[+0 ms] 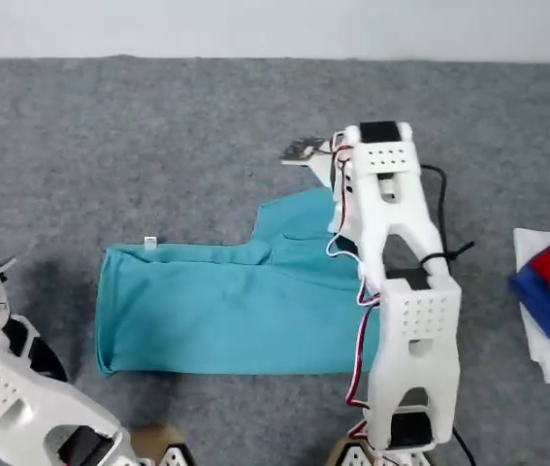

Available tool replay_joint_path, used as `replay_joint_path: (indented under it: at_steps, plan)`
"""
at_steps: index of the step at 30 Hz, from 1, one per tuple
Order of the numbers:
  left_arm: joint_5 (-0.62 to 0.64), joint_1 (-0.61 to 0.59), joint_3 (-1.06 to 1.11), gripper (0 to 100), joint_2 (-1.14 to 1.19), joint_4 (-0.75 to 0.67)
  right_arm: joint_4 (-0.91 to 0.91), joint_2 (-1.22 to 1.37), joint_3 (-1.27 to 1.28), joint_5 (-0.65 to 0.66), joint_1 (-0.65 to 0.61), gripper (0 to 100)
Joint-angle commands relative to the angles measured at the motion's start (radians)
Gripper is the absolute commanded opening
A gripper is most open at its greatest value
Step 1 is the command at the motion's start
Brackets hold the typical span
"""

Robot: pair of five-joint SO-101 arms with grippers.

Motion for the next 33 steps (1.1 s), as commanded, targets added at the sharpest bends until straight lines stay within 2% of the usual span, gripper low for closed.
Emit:
replay_joint_path:
  at_steps: [1, 6, 15, 18, 20, 21, 33]
  plan:
    - [-0.009, -0.002, -0.019, 13, -0.014, 0.032, 0.039, 0.004, -0.074, -0.009, -0.05, 13.4]
    - [-0.009, 0.002, -0.019, 13, -0.014, 0.032, 0.036, 0.015, -0.074, -0.003, -0.104, 13.1]
    - [-0.009, -0.003, -0.018, 13, -0.014, 0.032, 0.024, 0.093, -0.077, -0.002, -0.11, 12.8]
    - [-0.009, -0.003, -0.018, 13, -0.014, 0.032, 0.022, 0.116, -0.077, 0.029, -0.113, 9.6]
    - [-0.009, -0.005, -0.018, 13, -0.014, 0.032, 0.025, 0.116, -0.077, 0.037, -0.113, 4.2]
    - [-0.009, -0.005, -0.018, 13, -0.014, 0.032, 0.025, 0.111, -0.078, 0.035, -0.113, 0.9]
    - [-0.009, 0.002, -0.018, 13, -0.008, 0.032, 0.033, -0.081, -0.078, 0.032, -0.111, 0.9]
